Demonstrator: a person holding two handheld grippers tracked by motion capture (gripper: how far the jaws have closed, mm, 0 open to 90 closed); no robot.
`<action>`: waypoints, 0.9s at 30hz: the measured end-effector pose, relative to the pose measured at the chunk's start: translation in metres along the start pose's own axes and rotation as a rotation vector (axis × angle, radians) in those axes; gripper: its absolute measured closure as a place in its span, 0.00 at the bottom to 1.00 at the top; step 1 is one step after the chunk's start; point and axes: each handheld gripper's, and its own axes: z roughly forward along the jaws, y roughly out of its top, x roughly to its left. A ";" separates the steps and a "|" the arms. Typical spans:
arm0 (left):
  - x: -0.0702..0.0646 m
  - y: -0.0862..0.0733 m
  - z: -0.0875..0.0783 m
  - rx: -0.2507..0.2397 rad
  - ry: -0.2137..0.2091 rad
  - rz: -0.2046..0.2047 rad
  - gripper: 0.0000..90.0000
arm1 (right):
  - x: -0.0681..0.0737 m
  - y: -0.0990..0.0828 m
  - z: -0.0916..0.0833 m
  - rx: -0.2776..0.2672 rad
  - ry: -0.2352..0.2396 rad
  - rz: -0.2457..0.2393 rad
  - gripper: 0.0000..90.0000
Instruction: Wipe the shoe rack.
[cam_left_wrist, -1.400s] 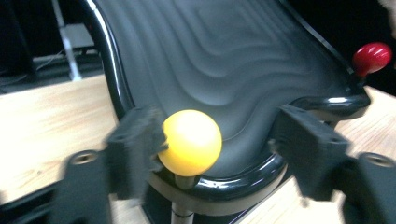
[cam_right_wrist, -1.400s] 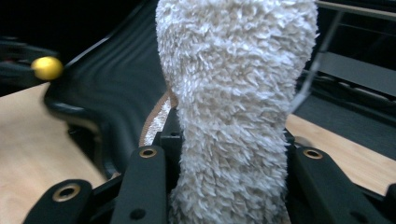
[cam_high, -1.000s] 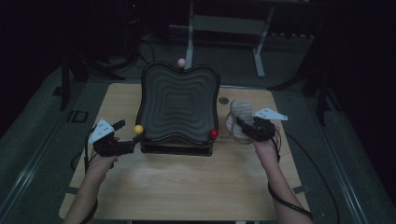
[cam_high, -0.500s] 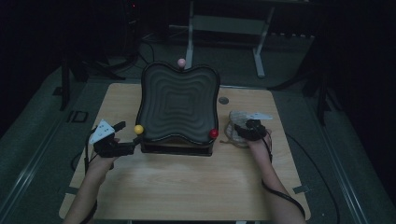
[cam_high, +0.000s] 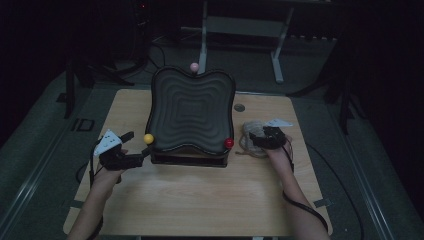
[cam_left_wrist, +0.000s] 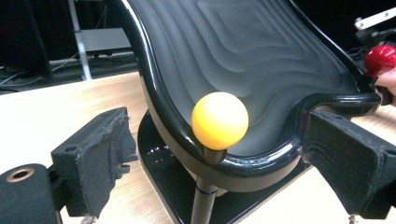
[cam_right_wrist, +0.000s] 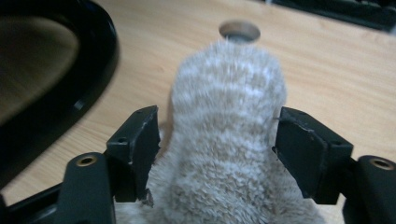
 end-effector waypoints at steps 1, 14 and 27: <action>0.000 0.000 0.000 0.002 0.000 0.001 0.09 | -0.001 0.002 -0.004 -0.015 0.011 0.006 0.31; -0.001 0.001 -0.006 0.008 -0.036 -0.007 0.09 | -0.005 -0.006 -0.032 -0.089 0.036 0.013 0.19; -0.005 -0.009 -0.012 0.018 -0.034 -0.001 0.09 | 0.002 -0.015 -0.062 -0.123 0.043 0.012 0.18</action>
